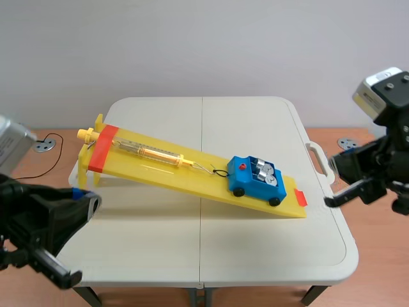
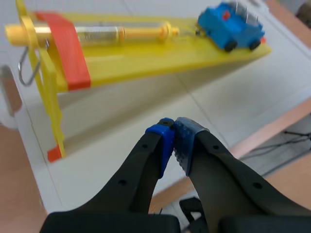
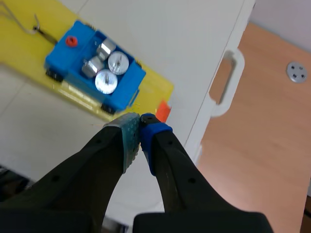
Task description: Place the four metal weights on the blue cart on the ramp.
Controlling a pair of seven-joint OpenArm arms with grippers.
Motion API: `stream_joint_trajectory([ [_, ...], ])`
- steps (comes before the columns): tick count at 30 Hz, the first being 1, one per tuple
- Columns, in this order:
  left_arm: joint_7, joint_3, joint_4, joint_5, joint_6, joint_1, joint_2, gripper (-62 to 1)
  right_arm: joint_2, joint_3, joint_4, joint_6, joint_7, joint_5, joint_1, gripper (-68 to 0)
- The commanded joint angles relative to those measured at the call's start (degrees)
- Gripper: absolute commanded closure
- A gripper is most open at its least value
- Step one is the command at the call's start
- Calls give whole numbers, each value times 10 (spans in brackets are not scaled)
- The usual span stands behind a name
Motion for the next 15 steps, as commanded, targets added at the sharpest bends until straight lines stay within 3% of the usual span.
stream_joint_trajectory([
  [1,-57,18,64,1,-27,-46,28,-31,43,30,67,43,51,46,-29,-6],
  [7,-58,94,64,93,-17,-101,42,-31,50,92,98,94,52,57,-138,-6],
  [15,-66,159,1,183,43,-182,57,-31,50,153,100,163,52,82,-252,-6],
])
